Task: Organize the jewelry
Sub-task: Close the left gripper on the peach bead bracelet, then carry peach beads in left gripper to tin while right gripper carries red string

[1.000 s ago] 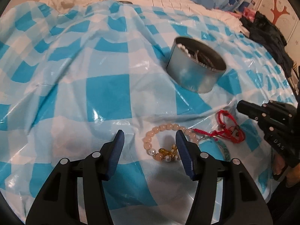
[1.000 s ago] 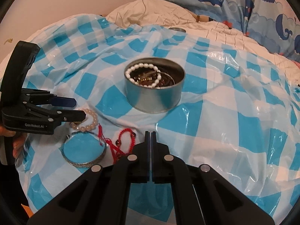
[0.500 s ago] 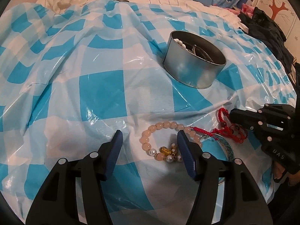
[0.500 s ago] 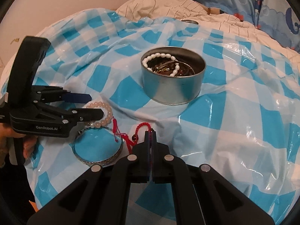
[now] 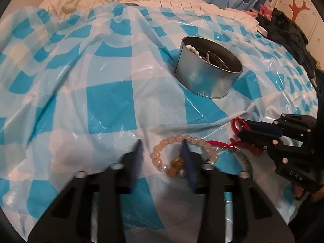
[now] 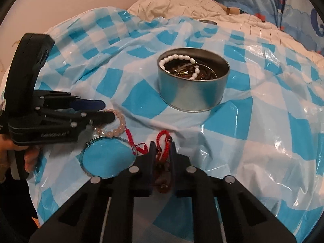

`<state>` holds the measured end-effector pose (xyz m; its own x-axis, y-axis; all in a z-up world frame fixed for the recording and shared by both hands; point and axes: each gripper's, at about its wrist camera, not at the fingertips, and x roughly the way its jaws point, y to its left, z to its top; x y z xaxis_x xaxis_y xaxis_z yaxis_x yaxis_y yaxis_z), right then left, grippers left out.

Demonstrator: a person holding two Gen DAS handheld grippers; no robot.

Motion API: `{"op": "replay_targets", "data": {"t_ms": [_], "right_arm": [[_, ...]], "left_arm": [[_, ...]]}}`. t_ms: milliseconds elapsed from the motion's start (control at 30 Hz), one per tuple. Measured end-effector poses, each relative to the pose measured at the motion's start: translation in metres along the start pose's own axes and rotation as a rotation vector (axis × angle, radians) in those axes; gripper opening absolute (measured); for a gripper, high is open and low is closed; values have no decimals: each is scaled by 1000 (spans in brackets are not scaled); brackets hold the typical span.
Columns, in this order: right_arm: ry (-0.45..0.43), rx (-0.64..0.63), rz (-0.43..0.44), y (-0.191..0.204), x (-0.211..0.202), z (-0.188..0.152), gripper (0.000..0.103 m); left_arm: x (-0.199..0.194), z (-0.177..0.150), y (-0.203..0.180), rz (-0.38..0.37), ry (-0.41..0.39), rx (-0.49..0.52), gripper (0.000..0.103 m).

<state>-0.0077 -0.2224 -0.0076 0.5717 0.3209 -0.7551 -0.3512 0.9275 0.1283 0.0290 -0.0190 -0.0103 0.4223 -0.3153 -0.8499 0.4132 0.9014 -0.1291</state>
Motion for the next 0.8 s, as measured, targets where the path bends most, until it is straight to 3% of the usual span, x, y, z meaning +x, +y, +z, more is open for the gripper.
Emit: {"op": "replay_targets", "data": {"t_ms": [33,300,567,700,800], "right_arm": [[-6,-1,-2,0,-1,0,7],[-108,50,-23,-12,-21,6,6],[-51,39,-64,-15,-11,5,6],[-7,46,-76,-18,-3,1,10],[9,42,-79,-18,-1,0,12]], "left_arm": [[0,1,0,-13,5,-3,8],[-14,4,-1,-23,-41,4,7],[-3,1,2,-37,12,-16,7],[2,0,7,-64,29,-49,16],[4,0,5,-87,28,-53,31]]}}
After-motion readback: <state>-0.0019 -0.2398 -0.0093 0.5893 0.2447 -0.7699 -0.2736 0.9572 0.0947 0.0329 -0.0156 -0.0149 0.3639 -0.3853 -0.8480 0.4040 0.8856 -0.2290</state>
